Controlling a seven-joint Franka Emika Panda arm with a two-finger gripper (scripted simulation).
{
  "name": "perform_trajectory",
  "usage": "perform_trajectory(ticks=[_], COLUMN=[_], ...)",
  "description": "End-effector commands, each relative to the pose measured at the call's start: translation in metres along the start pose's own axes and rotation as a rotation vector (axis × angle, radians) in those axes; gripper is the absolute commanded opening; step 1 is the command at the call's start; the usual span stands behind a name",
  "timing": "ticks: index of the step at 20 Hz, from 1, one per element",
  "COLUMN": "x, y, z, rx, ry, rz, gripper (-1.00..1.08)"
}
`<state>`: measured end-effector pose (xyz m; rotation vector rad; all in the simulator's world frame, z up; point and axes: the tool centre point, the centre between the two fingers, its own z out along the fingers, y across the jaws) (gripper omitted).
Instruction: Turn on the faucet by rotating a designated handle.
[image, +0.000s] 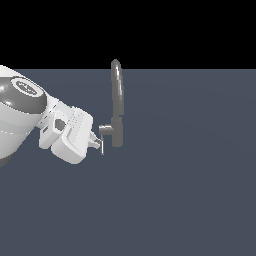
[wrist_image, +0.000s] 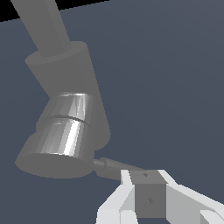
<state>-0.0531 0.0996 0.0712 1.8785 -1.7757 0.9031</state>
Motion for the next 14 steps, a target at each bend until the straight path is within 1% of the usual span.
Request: perform_trajectory(ticks=[1,14], x=[-0.004,-0.026], y=[-0.003,-0.022], z=[0.010,0.046], rx=[-0.009,-0.035], ry=[0.006,0.022], rz=[-0.002,-0.013], gripper=[-1.00,-1.00])
